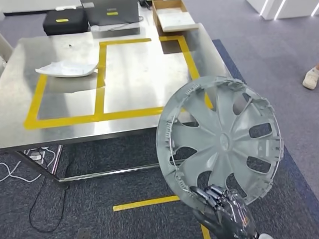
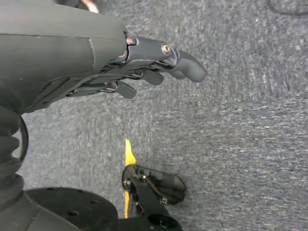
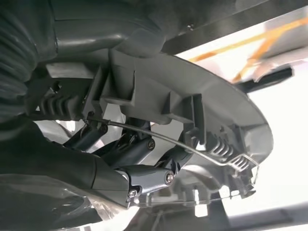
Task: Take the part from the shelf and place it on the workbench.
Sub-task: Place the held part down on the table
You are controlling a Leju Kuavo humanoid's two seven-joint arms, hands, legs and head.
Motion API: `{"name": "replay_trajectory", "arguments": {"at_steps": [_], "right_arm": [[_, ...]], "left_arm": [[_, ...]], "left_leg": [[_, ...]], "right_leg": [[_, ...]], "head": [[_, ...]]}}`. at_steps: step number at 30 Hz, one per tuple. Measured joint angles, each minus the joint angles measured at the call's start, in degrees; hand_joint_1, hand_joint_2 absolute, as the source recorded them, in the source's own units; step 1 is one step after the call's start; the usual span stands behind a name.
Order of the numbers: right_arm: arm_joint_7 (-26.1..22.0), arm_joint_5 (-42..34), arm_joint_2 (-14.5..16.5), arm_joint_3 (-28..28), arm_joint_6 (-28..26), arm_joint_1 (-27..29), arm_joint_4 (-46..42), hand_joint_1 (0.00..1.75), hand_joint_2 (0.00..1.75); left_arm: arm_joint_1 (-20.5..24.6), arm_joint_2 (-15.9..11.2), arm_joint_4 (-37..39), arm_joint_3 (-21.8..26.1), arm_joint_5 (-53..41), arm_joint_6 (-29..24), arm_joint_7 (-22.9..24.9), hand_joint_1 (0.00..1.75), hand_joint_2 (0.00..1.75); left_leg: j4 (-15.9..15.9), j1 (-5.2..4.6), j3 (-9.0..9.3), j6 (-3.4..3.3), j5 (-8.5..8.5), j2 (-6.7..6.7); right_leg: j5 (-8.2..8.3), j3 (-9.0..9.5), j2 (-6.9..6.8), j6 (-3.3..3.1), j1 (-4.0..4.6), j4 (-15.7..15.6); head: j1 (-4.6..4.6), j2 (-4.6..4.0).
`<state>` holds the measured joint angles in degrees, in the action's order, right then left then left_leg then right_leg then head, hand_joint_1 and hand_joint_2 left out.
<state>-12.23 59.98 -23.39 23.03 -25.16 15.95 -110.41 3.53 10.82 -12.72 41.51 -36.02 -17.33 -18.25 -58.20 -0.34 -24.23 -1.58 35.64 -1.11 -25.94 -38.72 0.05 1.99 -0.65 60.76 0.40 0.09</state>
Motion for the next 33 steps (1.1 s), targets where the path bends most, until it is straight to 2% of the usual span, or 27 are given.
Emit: {"name": "replay_trajectory", "arguments": {"at_steps": [2,4,5,7,8,9,10,13,14,17,18,19,20,22,23,24,25,26,27,28,29,30,32,33], "right_arm": [[0.02,-0.06,0.00,-0.04,0.00,-0.11,-0.06,1.75,1.75],[0.10,-0.12,0.00,-0.08,0.00,-0.24,-0.06,1.75,1.75],[0.08,-0.10,0.00,-0.06,0.00,-0.27,-0.05,1.75,1.75],[-0.05,-0.05,0.00,0.02,0.03,-0.29,-0.05,1.75,1.75],[-0.13,-0.07,0.00,0.04,0.07,-0.31,-0.05,1.75,1.75],[-0.23,-0.12,0.00,0.05,0.18,-0.37,-0.04,1.75,1.75],[-0.43,-0.20,0.00,0.07,0.41,-0.54,-0.01,1.75,1.75],[-1.62,-0.20,0.27,0.33,2.22,-2.24,0.56,1.75,1.75],[-2.00,0.00,0.64,0.59,3.21,-3.39,1.02,1.75,1.75],[-2.31,0.82,2.58,1.74,6.06,-7.73,3.29,1.75,1.75],[-2.20,0.98,3.23,2.11,6.60,-8.98,4.03,1.75,1.75],[-2.09,1.10,3.72,2.42,6.90,-10.03,4.64,1.75,1.75],[-1.99,1.23,4.05,2.69,7.05,-10.89,5.17,1.75,1.75],[-1.86,1.56,4.36,3.14,7.20,-12.00,6.06,1.75,1.75],[-1.83,1.66,4.39,3.31,7.25,-12.25,6.39,1.75,1.75],[-1.83,1.64,4.43,3.47,7.41,-12.52,6.68,1.75,1.75],[-1.95,1.38,4.48,3.67,7.81,-13.00,7.07,1.75,1.75],[-2.15,0.97,4.53,3.91,8.42,-13.72,7.56,1.75,1.75],[-2.43,0.51,4.66,4.20,9.18,-14.76,8.17,1.75,1.75],[-2.68,0.14,4.95,4.70,10.19,-16.27,9.12,1.75,1.75],[-2.81,-0.03,5.31,5.35,11.25,-18.11,10.14,1.75,1.75],[-2.82,-0.16,5.81,6.13,12.33,-20.29,11.27,1.75,1.75],[-2.44,-0.56,6.90,7.77,14.21,-24.78,13.49,1.75,1.75],[-2.21,-0.88,7.46,8.42,14.78,-26.65,14.46,1.75,1.75]], "left_arm": [[0.33,-0.01,-0.03,0.07,0.02,0.00,-0.05,0.00,1.75],[0.61,0.01,-0.04,0.12,0.02,0.00,-0.10,0.00,1.75],[0.62,0.02,-0.04,0.14,0.01,0.00,-0.12,0.00,1.75],[0.47,0.00,-0.04,0.19,0.03,0.00,-0.19,0.00,1.75],[0.37,-0.02,-0.04,0.21,0.08,0.02,-0.31,0.00,1.75],[0.29,-0.04,-0.04,0.25,0.20,0.05,-0.47,0.00,1.75],[0.23,-0.07,-0.04,0.31,0.38,0.10,-0.65,0.00,1.75],[-0.10,-0.17,-0.04,0.93,1.15,0.36,-0.87,0.00,1.75],[-0.20,-0.16,-0.05,1.24,1.34,0.23,-0.60,0.00,1.75],[-0.05,0.18,-0.19,1.89,1.49,-0.84,0.51,0.00,1.75],[0.04,0.36,-0.26,1.98,1.41,-1.12,0.66,0.00,1.75],[0.16,0.55,-0.31,2.05,1.29,-1.30,0.78,0.00,1.75],[0.25,0.75,-0.33,2.11,1.14,-1.43,0.91,0.00,1.75],[0.36,1.14,-0.33,2.23,0.77,-1.56,1.07,0.00,1.75],[0.30,1.30,-0.33,2.33,0.62,-1.57,1.04,0.00,1.75],[0.18,1.43,-0.33,2.44,0.51,-1.56,0.90,0.00,1.75],[0.08,1.58,-0.33,2.57,0.52,-1.54,0.62,0.00,1.75],[0.02,1.77,-0.33,2.73,0.54,-1.57,0.28,0.00,1.75],[0.10,2.01,-0.33,2.89,0.58,-1.67,-0.05,0.00,1.75],[0.32,2.25,-0.33,3.02,0.60,-1.84,-0.34,0.00,1.75],[0.62,2.50,-0.33,3.11,0.53,-2.02,-0.50,0.00,1.75],[0.96,2.71,-0.34,3.17,0.32,-2.12,-0.61,0.00,1.75],[1.47,2.98,-0.41,3.19,-0.37,-1.93,-0.69,0.00,1.75],[1.64,3.05,-0.46,3.19,-0.71,-1.76,-0.69,0.00,1.75]], "left_leg": [[-2.48,0.04,-0.58,0.65,-1.15,0.13],[-9.18,0.13,-4.49,1.33,-2.36,0.30],[-12.77,0.22,-7.09,1.62,-1.73,0.36],[-16.71,0.38,-11.51,1.94,2.23,0.38],[-16.88,0.41,-12.94,1.97,3.95,0.38],[-15.79,0.42,-13.78,1.91,4.43,0.38],[-13.59,0.41,-14.13,1.77,3.19,0.39],[-5.78,0.05,-14.19,0.99,-6.81,0.66],[-4.52,-0.14,-14.05,0.67,-8.78,0.78],[-2.68,-0.25,-12.16,-0.54,-8.71,0.84],[-2.00,-0.16,-11.16,-0.99,-8.56,0.77],[-1.47,-0.06,-10.19,-1.34,-8.39,0.66],[-1.12,-0.02,-9.46,-1.59,-8.12,0.56],[-0.95,-0.01,-8.48,-1.76,-7.26,0.32],[-0.95,0.00,-7.86,-1.73,-6.64,0.20],[-0.95,0.00,-7.08,-1.68,-5.97,0.09],[-0.95,0.00,-6.14,-1.58,-5.23,0.03],[-0.93,-0.01,-5.26,-1.44,-4.42,0.00],[-0.97,-0.05,-4.40,-1.25,-3.64,0.05],[-0.95,-0.13,-3.79,-0.98,-2.91,0.07],[-0.79,-0.16,-3.43,-0.63,-2.32,0.13],[-0.84,-0.21,-2.97,-0.23,-2.06,0.21],[-1.67,-0.20,-2.84,0.51,-2.45,0.35],[-3.54,-0.20,-3.56,0.86,-3.18,0.40]], "right_leg": [[-0.70,1.50,0.12,-0.70,-0.17,-0.48],[-1.71,3.35,0.01,-1.21,-0.43,-1.14],[-2.35,4.30,-0.04,-1.36,-0.48,-1.39],[-3.79,6.24,0.06,-1.41,-0.52,-1.67],[-4.59,7.31,0.13,-1.36,-0.54,-1.72],[-5.45,8.46,0.19,-1.29,-0.56,-1.74],[-6.32,9.62,0.21,-1.23,-0.57,-1.75],[-8.66,12.18,0.42,-0.73,-0.47,-1.91],[-9.13,12.73,0.57,-0.36,-0.44,-2.24],[-8.58,14.07,0.62,0.85,-0.47,-2.16],[-8.35,13.88,0.43,1.05,-0.49,-0.98],[-8.65,12.81,0.24,1.11,-0.51,1.01],[-9.37,10.89,0.08,1.20,-0.52,3.85],[-12.11,5.67,0.05,1.47,-0.52,9.69],[-13.56,3.39,0.05,1.63,-0.52,11.03],[-14.20,1.83,0.05,1.72,-0.52,10.88],[-13.37,0.99,0.04,1.73,-0.52,9.22],[-10.78,0.60,0.02,1.68,-0.52,6.50],[-6.81,0.46,-0.01,1.49,-0.47,3.75],[-3.79,0.51,-0.07,1.16,-0.37,1.52],[-1.48,0.71,-0.04,0.73,-0.24,0.22],[-0.55,0.91,0.01,0.23,-0.09,-0.25],[-0.75,2.01,0.28,-0.69,-0.11,-0.68],[-0.90,2.63,0.25,-1.08,-0.21,-1.00]], "head": [[0.01,0.01],[-0.03,0.01],[-0.02,0.00],[-0.03,0.00],[-0.04,0.00],[-0.04,-0.01],[-0.04,-0.01],[0.05,0.00],[0.10,0.01],[0.13,0.02],[0.25,0.01],[0.38,0.00],[0.51,-0.01],[0.61,-0.01],[0.63,-0.01],[0.66,-0.01],[0.66,-0.01],[0.70,-0.01],[0.74,-0.01],[0.90,-0.01],[1.02,0.01],[1.14,0.01],[1.16,0.02],[1.07,0.02]]}}
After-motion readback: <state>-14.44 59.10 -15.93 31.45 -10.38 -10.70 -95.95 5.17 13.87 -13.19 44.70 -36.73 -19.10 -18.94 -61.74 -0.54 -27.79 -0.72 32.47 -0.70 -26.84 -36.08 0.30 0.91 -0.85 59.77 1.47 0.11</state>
